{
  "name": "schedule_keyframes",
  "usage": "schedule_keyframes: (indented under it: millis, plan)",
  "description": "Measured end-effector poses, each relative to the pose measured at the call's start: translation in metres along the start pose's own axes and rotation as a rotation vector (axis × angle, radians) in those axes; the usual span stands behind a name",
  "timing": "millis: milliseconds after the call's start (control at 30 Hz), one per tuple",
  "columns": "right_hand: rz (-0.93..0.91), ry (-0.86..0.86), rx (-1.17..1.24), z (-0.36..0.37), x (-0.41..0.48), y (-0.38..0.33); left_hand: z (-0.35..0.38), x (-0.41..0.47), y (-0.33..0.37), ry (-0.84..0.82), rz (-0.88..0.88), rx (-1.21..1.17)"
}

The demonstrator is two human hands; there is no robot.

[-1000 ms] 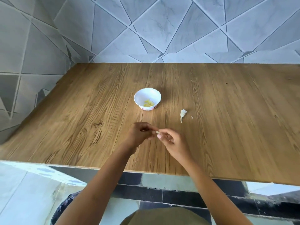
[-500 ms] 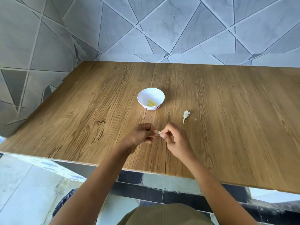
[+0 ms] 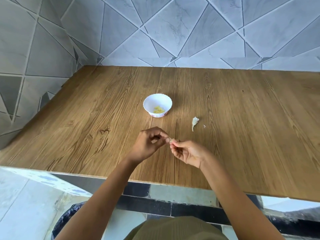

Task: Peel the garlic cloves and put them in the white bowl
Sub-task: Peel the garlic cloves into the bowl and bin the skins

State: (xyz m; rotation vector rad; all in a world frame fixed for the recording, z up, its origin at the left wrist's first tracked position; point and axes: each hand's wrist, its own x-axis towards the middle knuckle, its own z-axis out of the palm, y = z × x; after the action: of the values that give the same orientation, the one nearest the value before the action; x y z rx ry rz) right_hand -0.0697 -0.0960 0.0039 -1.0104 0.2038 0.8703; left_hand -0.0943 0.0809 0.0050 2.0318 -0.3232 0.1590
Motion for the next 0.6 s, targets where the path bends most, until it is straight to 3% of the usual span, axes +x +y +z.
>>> schedule_keyframes:
  millis: [100,233,333,400,600]
  plan:
    - [-0.143,0.083,-0.099,-0.001,0.007,0.008,-0.002,0.001,-0.002,-0.007,-0.119,-0.118]
    - [-0.645,0.319,-0.692,-0.004,0.016,0.027,0.003,0.003,0.001,0.021,-0.396,-0.207]
    - [-0.864,0.362,-0.879,-0.007,0.019,0.033,0.007,0.004,0.005,0.062,-0.560,-0.365]
    - [-0.843,0.348,-0.822,-0.007,0.019,0.034,0.008,0.003,0.005,0.080,-0.582,-0.399]
    - [-0.555,0.241,-0.363,0.003,0.010,0.030,0.005,0.003,0.003,0.076,-0.490,-0.320]
